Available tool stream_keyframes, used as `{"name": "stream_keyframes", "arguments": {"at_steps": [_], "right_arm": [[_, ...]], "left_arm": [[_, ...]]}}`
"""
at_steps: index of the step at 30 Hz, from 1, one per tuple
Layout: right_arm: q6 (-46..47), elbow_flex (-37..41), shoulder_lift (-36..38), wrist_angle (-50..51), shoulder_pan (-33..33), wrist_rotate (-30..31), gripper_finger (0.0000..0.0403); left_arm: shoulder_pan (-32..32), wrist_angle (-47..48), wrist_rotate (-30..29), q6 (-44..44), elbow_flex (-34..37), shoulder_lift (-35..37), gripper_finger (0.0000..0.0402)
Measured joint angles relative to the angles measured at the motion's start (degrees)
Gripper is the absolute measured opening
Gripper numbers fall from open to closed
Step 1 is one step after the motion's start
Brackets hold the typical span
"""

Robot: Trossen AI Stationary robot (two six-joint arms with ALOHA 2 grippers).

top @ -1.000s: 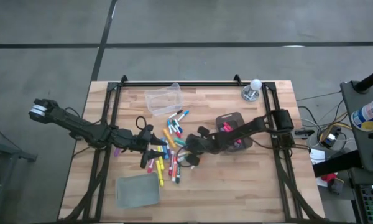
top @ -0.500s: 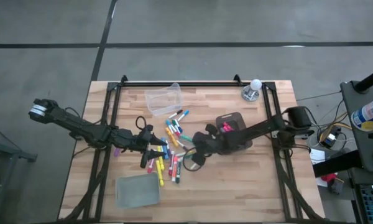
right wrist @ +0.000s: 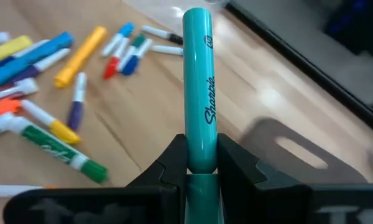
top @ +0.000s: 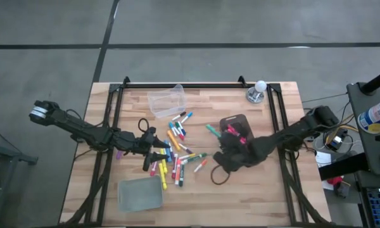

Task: Pick & Place Markers
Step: Put the light green highlighter pen into the black bin

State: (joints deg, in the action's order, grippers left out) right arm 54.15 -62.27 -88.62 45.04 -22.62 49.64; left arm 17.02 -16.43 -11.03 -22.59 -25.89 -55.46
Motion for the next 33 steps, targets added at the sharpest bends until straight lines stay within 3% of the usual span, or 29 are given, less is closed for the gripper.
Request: {"name": "stream_keyframes", "arguments": {"at_steps": [8, 14, 17, 24, 33], "right_arm": [[14.58, 4.77, 3.05, 7.65, -0.57, -0.21, 0.0056], [20.73, 8.41, 3.3, 9.27, 1.39, -3.51, 0.0056], [23.77, 9.72, 3.37, 9.46, 2.89, -8.99, 0.0056], [25.4, 13.64, 3.31, 7.51, 5.63, -16.5, 0.0056], [25.22, 15.24, 3.28, 6.47, 6.41, -17.17, 0.0081]], "left_arm": [[0.04, -0.01, 0.0, 0.0, 0.0, 0.0, 0.022], [0.04, -0.02, 0.0, -0.04, 0.0, 0.0, 0.022], [0.02, -0.02, 0.0, -0.04, 0.0, 0.0, 0.022], [0.02, -0.04, 0.0, -0.08, 0.0, 0.0, 0.022], [-0.02, -0.04, 0.0, -0.13, 0.0, 0.0, 0.022]]}}
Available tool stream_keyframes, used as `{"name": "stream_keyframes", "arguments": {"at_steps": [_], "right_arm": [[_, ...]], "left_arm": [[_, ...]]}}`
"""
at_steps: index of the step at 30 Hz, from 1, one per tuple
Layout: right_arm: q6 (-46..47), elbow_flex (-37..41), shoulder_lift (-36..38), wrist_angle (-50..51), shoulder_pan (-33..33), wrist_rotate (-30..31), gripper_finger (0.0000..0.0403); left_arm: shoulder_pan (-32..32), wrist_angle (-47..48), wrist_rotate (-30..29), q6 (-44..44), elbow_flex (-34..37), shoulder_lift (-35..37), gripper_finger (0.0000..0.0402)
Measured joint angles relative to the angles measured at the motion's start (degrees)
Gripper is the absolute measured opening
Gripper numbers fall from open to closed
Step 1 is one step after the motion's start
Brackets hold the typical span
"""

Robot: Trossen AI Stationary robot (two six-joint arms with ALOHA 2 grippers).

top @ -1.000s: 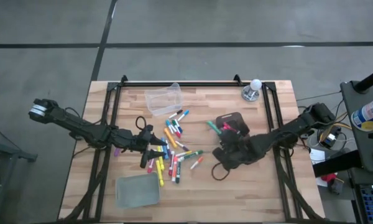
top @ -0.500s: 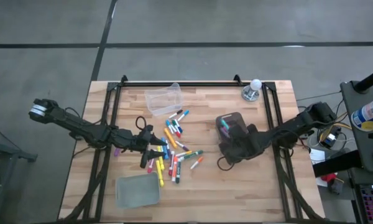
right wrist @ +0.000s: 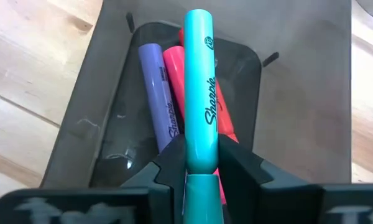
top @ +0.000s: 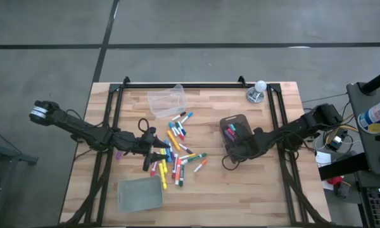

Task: Pick & Place Markers
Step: Put the light green highlighter pen into the black bin, then put the top green marker pen into the gray bin

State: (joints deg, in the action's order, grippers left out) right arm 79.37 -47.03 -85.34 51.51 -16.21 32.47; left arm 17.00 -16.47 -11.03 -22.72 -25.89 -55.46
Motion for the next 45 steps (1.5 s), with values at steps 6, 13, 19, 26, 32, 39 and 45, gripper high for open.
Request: {"name": "stream_keyframes", "arguments": {"at_steps": [6, 13, 19, 26, 32, 39, 45], "right_arm": [[-0.26, -0.15, 0.02, -0.07, 0.0, 0.2, 0.0072], [-0.45, -0.17, 0.02, -0.12, 0.0, 0.52, 0.0081], [-0.4, -0.36, 0.07, -0.28, 0.0, 2.0, 0.0101], [-2.01, -2.09, 0.09, -0.33, 0.02, 2.59, 0.0118], [-7.52, -5.78, 0.09, -1.1, -0.57, 6.08, 0.0125], [-18.13, -8.65, 0.09, -7.78, -4.15, 13.35, 0.0117], [-38.47, -8.53, 0.09, -25.14, -6.96, 13.88, 0.0109]], "left_arm": [[0.0, 0.0, 0.0, -0.04, 0.0, 0.0, 0.022], [0.0, 0.0, 0.0, -0.04, 0.0, 0.0, 0.022], [0.02, 0.0, 0.0, -0.04, 0.0, 0.0, 0.022], [0.02, 0.0, 0.0, -0.02, 0.0, 0.0, 0.022], [0.06, 0.0, 0.0, -0.02, 0.0, 0.0, 0.022], [0.06, 0.0, 0.0, -0.02, 0.0, 0.0, 0.022], [0.04, 0.0, 0.0, -0.02, 0.0, 0.0, 0.022]]}}
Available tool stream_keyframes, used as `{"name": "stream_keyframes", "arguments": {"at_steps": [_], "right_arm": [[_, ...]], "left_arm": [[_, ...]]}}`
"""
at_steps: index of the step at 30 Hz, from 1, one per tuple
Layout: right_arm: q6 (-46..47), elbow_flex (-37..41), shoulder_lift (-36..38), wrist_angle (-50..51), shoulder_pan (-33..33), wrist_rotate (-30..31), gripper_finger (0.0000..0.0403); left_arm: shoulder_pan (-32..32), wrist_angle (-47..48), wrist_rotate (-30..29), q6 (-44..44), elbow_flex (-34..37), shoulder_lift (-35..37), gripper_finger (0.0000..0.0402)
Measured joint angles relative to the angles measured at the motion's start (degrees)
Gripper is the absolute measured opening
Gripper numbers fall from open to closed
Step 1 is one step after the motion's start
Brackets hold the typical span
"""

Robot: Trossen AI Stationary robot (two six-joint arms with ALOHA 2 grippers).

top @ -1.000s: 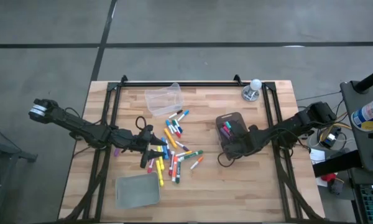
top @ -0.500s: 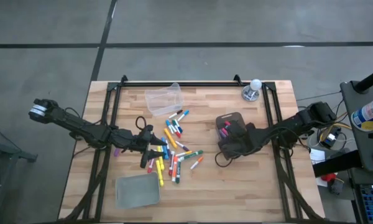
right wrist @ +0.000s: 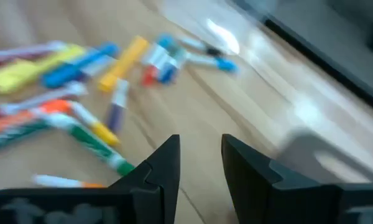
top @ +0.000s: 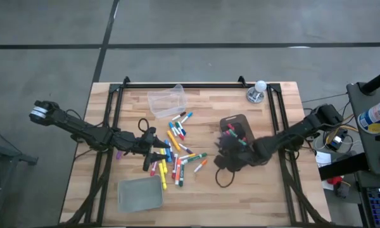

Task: Pick & Place Markers
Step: Put the top green marker pen into the gray bin

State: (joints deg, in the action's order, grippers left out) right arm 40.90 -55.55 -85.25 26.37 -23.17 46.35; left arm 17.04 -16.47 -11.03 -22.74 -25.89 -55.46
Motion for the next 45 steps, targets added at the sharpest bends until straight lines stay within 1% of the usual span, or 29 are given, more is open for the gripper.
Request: {"name": "stream_keyframes", "arguments": {"at_steps": [2, 4, 6, 8, 13, 15, 17, 19, 24, 26, 28, 30, 36, 42, 45], "right_arm": [[-6.04, 0.51, -0.17, -6.1, -0.59, -0.93, 0.0106], [-10.6, 0.95, -0.53, -10.5, -0.62, -3.58, 0.0103], [-13.92, 1.29, -1.33, -13.86, -0.55, -7.15, 0.01], [-16.03, 1.45, -2.78, -15.63, -0.44, -9.05, 0.0098], [-23.97, 0.97, -8.43, -19.86, -0.37, -9.25, 0.0092], [-26.08, -0.07, -10.99, -19.74, 0.07, -9.08, 0.0091], [-26.53, -1.69, -13.54, -19.91, 1.1, -9.13, 0.0091], [-27.35, -3.35, -16.08, -19.73, 2.49, -10.5, 0.0091], [-28.92, -8.73, -22.68, -18.7, 5.76, -19.93, 0.0084], [-29.05, -11.0, -24.99, -16.0, 6.63, -23.13, 0.008], [-29.03, -13.42, -27.0, -12.83, 7.27, -24.92, 0.0076], [-28.87, -15.19, -29.03, -9.44, 7.61, -25.34, 0.0073], [-27.85, -18.42, -32.87, -7.35, 8.43, -24.74, 0.0071], [-27.47, -19.38, -33.97, -6.16, 8.89, -25.06, 0.0073], [-25.01, -19.34, -33.86, -5.94, 8.96, -26.59, 0.0073]], "left_arm": [[0.0, 0.0, 0.0, 0.0, 0.0, 0.0, 0.022], [0.0, 0.01, 0.0, 0.0, 0.0, 0.0, 0.022], [0.0, 0.0, 0.0, 0.01, 0.0, 0.0, 0.022], [0.0, -0.01, 0.0, 0.0, 0.0, 0.0, 0.022], [0.0, -0.01, 0.0, 0.02, 0.0, 0.02, 0.022], [-0.04, -0.02, 0.0, 0.02, 0.0, 0.02, 0.022], [-0.04, -0.02, 0.0, 0.02, 0.0, 0.02, 0.022], [-0.04, -0.11, 0.0, 0.02, 0.0, 0.02, 0.022], [-0.04, -0.14, 0.0, 0.0, 0.0, 0.02, 0.022], [-0.04, -0.18, 0.0, 0.0, 0.07, 0.0, 0.022], [-0.02, -0.33, 0.0, 0.0, 0.25, -0.02, 0.022], [-0.02, -0.47, 0.0, -0.11, 0.38, -0.17, 0.022], [-0.02, -0.93, 0.0, -0.26, 0.57, -0.23, 0.022], [-0.02, -1.79, 0.0, -0.26, 0.73, -0.24, 0.022], [0.02, -1.99, 0.0, -0.24, 0.75, -0.24, 0.022]]}}
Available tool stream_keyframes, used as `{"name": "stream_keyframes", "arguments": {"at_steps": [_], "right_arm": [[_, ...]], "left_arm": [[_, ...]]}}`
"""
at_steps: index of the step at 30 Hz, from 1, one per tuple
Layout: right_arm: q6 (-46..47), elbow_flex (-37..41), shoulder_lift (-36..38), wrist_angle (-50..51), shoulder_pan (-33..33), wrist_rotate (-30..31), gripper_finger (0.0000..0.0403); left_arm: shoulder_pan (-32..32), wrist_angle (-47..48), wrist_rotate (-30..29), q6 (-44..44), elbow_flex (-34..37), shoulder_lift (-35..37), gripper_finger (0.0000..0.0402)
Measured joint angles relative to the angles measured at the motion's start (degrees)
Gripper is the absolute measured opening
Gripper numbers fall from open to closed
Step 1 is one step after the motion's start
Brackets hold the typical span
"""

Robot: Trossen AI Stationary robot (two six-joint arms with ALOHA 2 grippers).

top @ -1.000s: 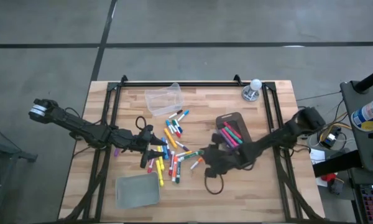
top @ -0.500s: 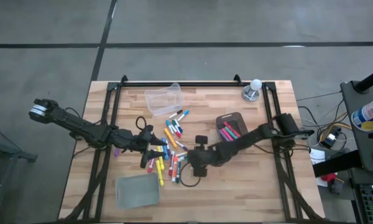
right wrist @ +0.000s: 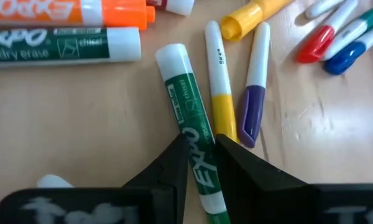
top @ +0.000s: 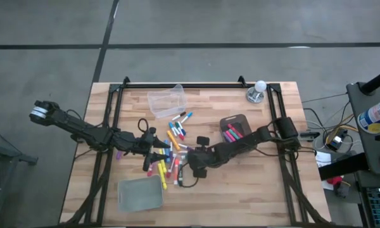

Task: Pick & Place Markers
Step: Put the top green marker pen into the gray bin

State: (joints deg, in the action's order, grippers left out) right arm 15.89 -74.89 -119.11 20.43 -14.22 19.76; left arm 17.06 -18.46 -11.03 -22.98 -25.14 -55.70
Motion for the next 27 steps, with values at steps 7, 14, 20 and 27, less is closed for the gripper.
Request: {"name": "stream_keyframes", "arguments": {"at_steps": [7, 14, 20, 27], "right_arm": [[4.2, 0.07, 0.04, 0.35, 0.9, -6.79, 0.0073], [8.99, 0.15, 0.0, 0.65, 0.96, -9.9, 0.0083], [10.9, 0.24, -0.04, 1.7, 0.98, -10.42, 0.0122], [8.64, 0.24, -0.04, 1.69, 1.21, -10.14, 0.0106]], "left_arm": [[0.0, 0.0, 0.0, 0.0, 0.02, 0.0, 0.022], [-0.02, 0.0, 0.0, -0.02, 0.04, 0.0, 0.022], [-0.02, 0.0, 0.01, -0.01, 0.04, 0.0, 0.022], [-0.02, 0.0, 0.0, 0.0, 0.04, 0.0, 0.022]]}}
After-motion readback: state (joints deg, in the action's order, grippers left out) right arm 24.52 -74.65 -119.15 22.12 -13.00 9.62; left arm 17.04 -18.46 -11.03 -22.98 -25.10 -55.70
